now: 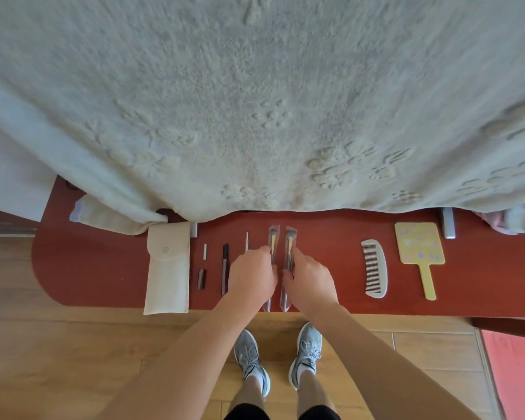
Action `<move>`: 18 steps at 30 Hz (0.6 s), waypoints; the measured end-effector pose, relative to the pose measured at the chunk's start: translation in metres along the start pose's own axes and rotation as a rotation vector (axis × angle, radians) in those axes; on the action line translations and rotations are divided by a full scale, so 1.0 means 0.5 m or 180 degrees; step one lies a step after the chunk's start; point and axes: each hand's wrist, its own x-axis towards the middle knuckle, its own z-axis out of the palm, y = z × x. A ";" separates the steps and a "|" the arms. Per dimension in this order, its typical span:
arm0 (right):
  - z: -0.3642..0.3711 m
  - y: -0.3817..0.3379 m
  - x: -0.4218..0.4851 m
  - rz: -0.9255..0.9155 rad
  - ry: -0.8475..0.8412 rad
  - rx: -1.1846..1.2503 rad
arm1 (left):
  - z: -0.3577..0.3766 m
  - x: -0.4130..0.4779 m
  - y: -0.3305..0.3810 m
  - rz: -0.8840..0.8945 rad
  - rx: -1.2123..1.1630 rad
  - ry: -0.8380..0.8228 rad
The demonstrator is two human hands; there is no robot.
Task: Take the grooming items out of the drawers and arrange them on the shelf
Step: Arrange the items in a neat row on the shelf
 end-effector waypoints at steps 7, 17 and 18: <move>-0.009 0.016 0.002 -0.0022 0.0024 -0.0006 | 0.008 0.000 0.007 -0.0010 -0.0117 0.0088; -0.017 0.037 0.001 -0.0055 0.0034 0.0025 | 0.016 -0.001 0.023 -0.0070 -0.0163 0.0118; -0.017 0.038 0.001 -0.0060 0.0029 0.0027 | 0.017 -0.002 0.023 -0.0070 -0.0161 0.0123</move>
